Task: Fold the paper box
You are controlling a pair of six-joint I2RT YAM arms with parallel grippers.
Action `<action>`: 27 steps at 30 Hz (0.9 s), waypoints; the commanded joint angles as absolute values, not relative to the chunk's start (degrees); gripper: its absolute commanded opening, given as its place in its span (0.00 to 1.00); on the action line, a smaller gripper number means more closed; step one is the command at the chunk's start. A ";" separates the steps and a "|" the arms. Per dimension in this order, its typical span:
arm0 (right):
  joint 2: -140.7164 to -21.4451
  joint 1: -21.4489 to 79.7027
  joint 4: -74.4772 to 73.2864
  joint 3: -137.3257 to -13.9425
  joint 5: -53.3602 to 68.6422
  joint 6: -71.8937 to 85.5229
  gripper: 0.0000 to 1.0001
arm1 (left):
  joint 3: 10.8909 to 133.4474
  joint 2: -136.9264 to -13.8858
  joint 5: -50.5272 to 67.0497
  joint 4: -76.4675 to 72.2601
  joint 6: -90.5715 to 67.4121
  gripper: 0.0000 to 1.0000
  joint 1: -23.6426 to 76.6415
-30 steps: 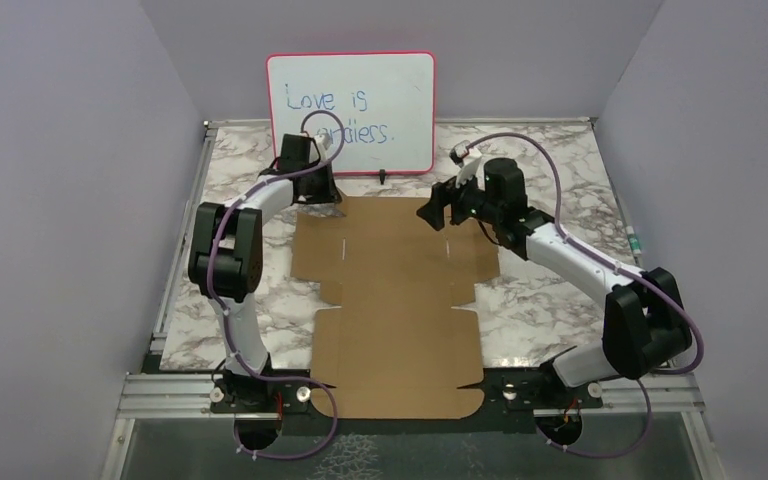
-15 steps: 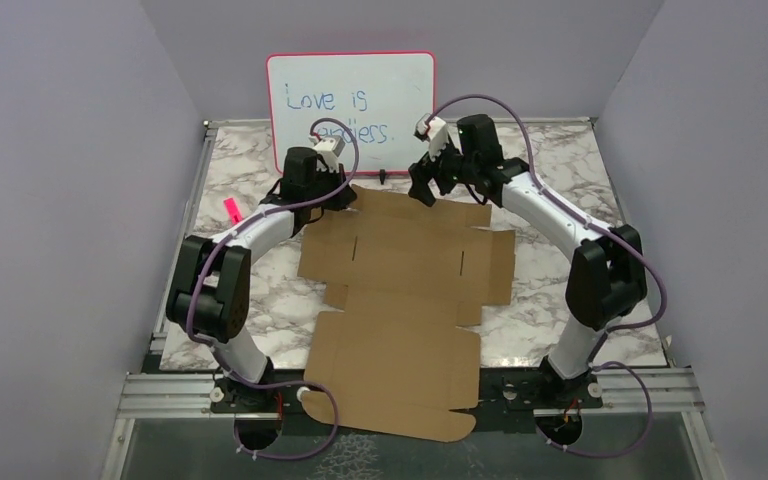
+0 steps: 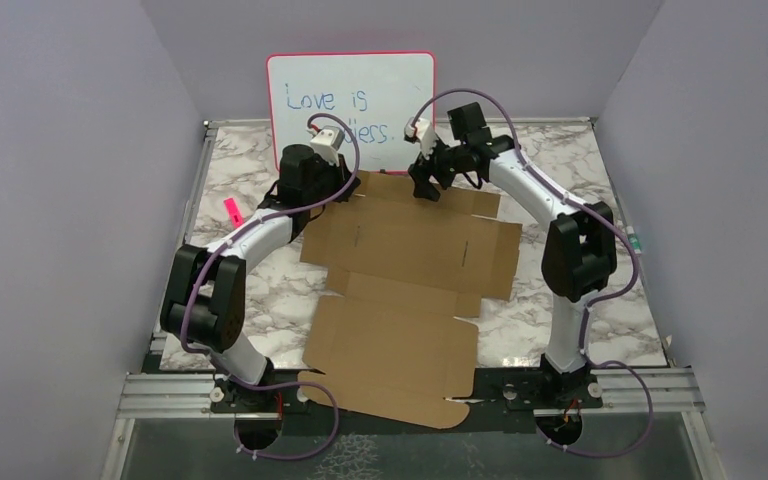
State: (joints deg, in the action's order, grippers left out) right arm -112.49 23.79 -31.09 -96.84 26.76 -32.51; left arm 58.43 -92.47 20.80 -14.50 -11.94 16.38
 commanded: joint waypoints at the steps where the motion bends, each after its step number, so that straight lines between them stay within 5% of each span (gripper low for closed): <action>1: -116.09 22.78 -37.99 -103.52 30.78 -37.12 0.74 | 59.49 -90.88 21.35 -19.09 -11.53 0.00 16.65; 16: -120.44 22.77 -48.01 -111.79 34.15 -44.40 0.44 | 62.37 -92.81 22.70 -21.18 -11.03 0.00 16.88; 22: -119.86 22.84 -48.25 -113.50 31.26 -45.06 0.02 | 62.67 -93.19 22.60 -21.18 -10.77 0.01 16.88; 27: -118.09 23.07 -47.82 -113.98 30.83 -47.72 0.01 | 63.00 -92.50 21.16 -19.48 -9.92 0.12 16.88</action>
State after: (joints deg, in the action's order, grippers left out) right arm -119.46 22.50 -46.76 -112.25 32.23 -44.38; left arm 60.49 -93.08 21.23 -17.91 -10.76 16.62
